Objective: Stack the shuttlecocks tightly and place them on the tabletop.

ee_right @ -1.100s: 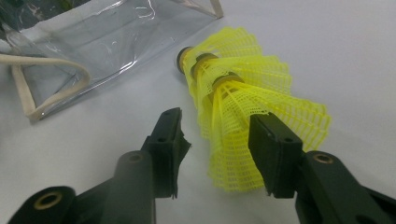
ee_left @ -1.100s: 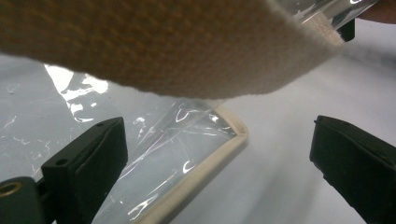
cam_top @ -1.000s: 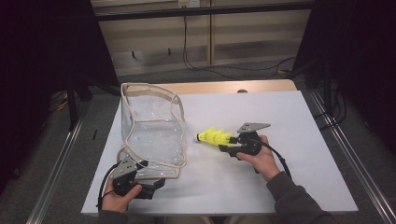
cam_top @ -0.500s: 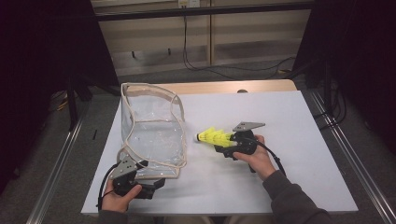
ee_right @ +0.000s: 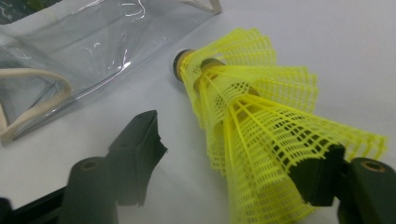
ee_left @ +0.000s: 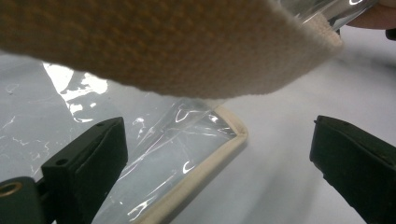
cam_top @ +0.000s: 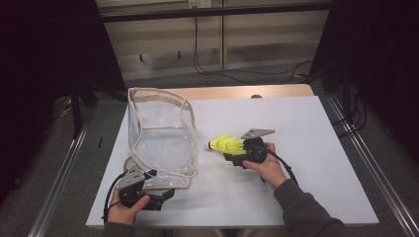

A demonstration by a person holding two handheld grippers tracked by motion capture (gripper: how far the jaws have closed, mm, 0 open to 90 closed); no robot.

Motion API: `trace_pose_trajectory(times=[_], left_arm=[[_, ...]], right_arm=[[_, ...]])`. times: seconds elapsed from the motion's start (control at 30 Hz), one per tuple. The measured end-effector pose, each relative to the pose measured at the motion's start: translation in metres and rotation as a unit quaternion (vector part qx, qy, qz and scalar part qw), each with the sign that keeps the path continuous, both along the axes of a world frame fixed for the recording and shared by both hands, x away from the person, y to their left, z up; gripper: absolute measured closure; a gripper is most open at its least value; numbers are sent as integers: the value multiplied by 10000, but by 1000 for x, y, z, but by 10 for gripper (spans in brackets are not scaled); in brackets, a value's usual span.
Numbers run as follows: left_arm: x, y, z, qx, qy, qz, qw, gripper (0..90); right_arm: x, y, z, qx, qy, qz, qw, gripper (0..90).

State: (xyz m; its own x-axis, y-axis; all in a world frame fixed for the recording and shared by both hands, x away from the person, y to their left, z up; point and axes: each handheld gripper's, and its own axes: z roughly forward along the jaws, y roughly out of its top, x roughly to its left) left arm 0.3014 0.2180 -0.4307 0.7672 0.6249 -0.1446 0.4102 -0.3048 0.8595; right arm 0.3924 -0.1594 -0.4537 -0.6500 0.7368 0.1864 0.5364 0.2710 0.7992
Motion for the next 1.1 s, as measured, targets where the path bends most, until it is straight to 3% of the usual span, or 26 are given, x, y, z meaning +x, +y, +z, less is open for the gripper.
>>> trace_pose_trajectory(times=[0.63,1.1], left_arm=[[0,0,0,-1,-2,-3,10000,42],[0,0,0,-2,-4,-4,10000,42]], right_arm=[[3,7,-3,-88,-101,-92,9999,584],[4,10,-3,-55,-165,-210,9996,695]])
